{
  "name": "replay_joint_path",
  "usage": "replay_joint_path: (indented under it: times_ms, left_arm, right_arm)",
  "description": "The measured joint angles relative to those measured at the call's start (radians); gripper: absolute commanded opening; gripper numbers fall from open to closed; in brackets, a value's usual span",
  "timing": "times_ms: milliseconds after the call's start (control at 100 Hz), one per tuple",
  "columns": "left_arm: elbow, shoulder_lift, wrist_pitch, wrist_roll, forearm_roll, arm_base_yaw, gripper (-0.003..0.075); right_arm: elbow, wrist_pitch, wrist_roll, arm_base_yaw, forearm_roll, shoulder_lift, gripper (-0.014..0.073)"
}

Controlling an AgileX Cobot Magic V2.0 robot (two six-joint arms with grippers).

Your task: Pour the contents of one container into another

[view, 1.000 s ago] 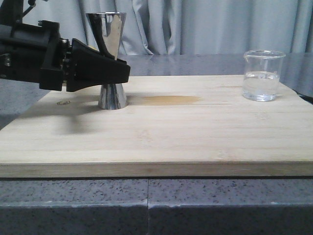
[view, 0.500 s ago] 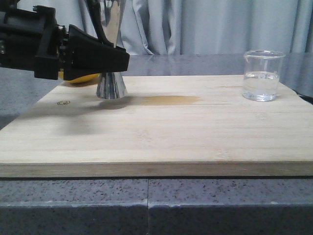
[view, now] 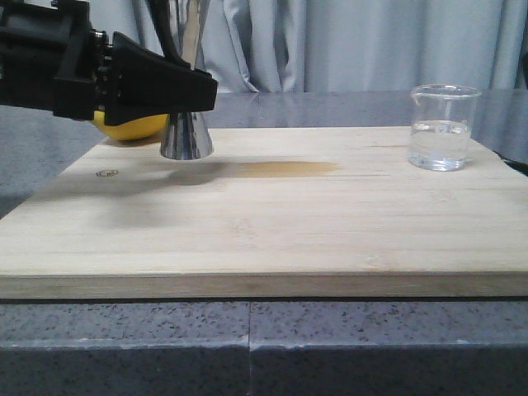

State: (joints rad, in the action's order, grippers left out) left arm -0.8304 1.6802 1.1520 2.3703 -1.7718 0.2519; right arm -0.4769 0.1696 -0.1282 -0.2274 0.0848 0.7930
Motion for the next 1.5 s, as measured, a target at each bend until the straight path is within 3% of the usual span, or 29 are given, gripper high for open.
replay_joint_path:
  times_ms: [230, 740, 1070, 1500]
  left_arm:
    - [0.0, -0.002, 0.0, -0.002, 0.0, 0.0, -0.0019]
    - [0.0, -0.002, 0.0, -0.004, 0.0, 0.0, -0.0019]
    - [0.0, -0.002, 0.0, -0.006, 0.0, 0.0, -0.0019]
    - [0.0, -0.002, 0.0, -0.006, 0.0, 0.0, -0.0019]
  right_arm:
    - [0.118, -0.178, 0.0, -0.073, 0.0, 0.0, 0.0605]
    - [0.242, -0.499, 0.0, -0.075, 0.0, 0.024, 0.0605]
    - [0.242, -0.692, 0.01, -0.105, -0.002, 0.199, 0.0605]
    - [0.242, -1.052, 0.01, -0.105, -0.018, 0.494, 0.0604]
